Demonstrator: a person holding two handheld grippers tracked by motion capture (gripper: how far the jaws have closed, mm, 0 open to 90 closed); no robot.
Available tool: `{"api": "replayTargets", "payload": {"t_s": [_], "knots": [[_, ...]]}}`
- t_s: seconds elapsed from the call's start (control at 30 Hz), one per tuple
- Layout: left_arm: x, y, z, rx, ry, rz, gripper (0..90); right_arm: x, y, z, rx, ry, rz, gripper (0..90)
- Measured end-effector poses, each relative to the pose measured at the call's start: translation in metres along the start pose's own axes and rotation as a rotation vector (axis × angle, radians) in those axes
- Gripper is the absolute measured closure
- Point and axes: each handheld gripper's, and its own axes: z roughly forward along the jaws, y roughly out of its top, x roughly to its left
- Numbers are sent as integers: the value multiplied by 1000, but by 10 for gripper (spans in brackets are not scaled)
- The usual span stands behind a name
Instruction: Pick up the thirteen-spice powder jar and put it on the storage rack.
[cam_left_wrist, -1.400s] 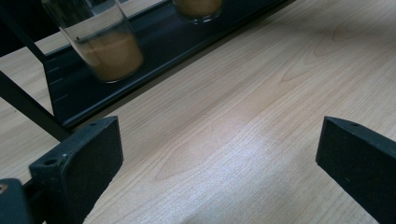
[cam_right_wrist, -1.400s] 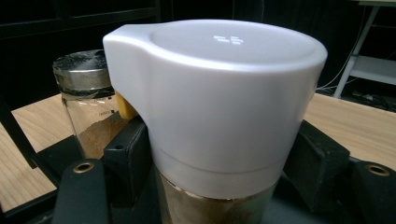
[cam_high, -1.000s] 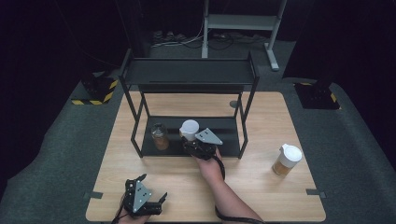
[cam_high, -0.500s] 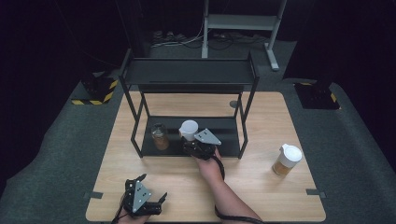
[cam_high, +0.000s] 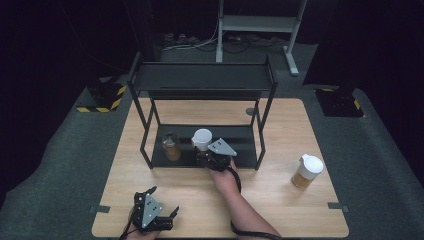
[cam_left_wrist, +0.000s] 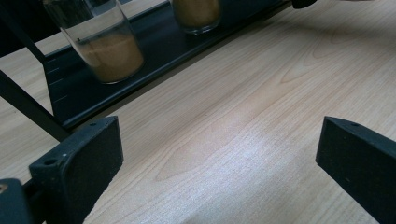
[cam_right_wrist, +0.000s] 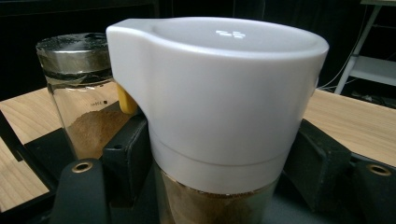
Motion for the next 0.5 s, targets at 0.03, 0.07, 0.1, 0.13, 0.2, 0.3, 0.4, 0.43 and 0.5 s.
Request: {"api": "replayTargets", "payload": {"t_s": [0.03, 0.07, 0.1, 0.13, 0.2, 0.3, 0.4, 0.43, 0.5], "knots": [[0, 0, 0, -1, 0, -1, 10, 0, 0, 0, 1, 0, 1, 298], [0, 0, 0, -1, 0, -1, 10, 0, 0, 0, 1, 0, 1, 298], [0, 0, 0, -1, -1, -1, 10, 0, 1, 0, 2, 0, 1, 297], [0, 0, 0, -2, -1, -3, 10, 0, 1, 0, 4, -1, 2, 297], [0, 0, 0, -1, 0, -3, 10, 1, 2, 0, 7, -2, 1, 294], [0, 0, 0, -1, -1, -1, 10, 1, 3, 1, 17, 0, 0, 272], [0, 0, 0, 0, -1, -1, 10, 1, 4, 1, 26, -7, 2, 229], [0, 0, 0, -1, 0, -3, 10, 1, 4, 2, 32, -9, 12, 223], [0, 0, 0, -2, -1, -4, 10, 1, 3, 2, 33, -9, 14, 221]]}}
